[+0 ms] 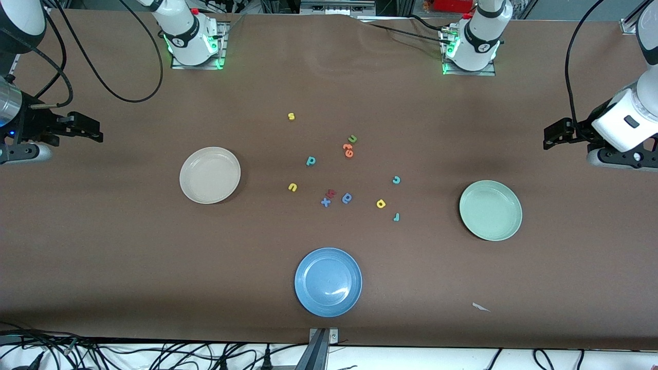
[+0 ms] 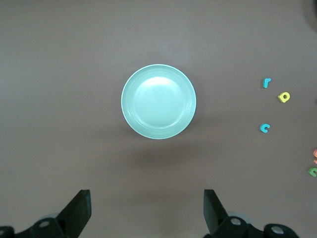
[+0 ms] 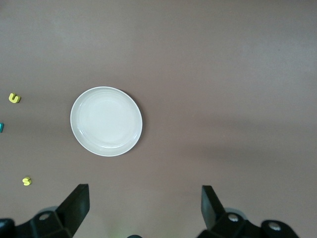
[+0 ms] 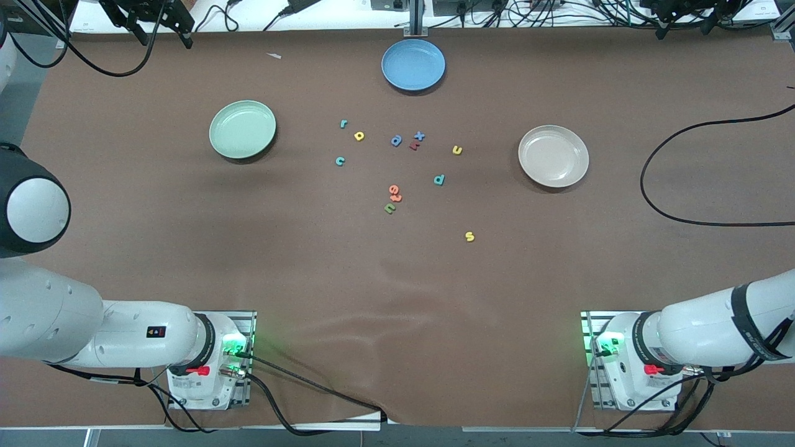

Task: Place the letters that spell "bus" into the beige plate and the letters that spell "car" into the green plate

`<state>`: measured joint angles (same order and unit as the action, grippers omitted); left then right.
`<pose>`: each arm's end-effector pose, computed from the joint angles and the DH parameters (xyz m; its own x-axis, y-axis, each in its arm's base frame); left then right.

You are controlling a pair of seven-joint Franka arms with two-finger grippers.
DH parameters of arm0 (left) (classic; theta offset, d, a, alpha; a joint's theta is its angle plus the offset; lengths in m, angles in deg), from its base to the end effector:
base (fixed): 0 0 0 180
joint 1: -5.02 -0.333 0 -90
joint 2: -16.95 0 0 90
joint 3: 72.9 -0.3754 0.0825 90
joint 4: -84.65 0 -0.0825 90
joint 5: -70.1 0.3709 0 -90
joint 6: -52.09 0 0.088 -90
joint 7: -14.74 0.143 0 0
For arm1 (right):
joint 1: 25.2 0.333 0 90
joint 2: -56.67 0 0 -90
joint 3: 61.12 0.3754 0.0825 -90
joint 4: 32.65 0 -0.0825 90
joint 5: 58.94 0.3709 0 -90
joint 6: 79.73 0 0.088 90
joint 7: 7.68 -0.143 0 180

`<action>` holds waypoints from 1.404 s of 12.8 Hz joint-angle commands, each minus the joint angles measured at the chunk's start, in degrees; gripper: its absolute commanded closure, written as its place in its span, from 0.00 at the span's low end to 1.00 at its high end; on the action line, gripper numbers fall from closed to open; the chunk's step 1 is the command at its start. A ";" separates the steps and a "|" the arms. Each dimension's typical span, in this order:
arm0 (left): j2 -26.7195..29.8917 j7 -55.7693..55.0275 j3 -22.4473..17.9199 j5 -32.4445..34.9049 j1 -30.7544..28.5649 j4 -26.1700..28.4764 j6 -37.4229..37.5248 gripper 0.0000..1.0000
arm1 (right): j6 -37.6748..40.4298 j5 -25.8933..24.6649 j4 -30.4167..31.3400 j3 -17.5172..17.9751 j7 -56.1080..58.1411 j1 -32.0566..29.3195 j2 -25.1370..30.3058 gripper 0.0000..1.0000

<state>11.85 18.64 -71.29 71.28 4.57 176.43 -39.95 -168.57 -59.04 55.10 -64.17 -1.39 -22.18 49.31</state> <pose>0.5692 -0.0079 0.5872 0.9924 -0.0889 -0.0854 -0.0903 -0.9958 -0.0122 0.5785 0.0015 0.5922 0.9880 0.1087 -0.1093 0.1090 -0.9940 -0.0034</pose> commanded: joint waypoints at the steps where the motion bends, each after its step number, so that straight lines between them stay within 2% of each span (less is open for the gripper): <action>1: -0.17 0.67 0.15 -1.52 -0.52 -1.08 0.19 0.00 | 0.25 0.36 -0.29 0.32 0.21 -0.03 -0.46 0.00; 18: -0.44 0.59 0.15 -1.52 -0.43 -0.99 0.19 0.00 | -2.39 3.09 -0.47 -0.21 -0.49 -1.08 -2.48 0.00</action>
<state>11.84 18.64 -71.29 71.28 4.56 176.43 -39.97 -170.61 -57.22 55.09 -64.45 -1.47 -22.77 47.06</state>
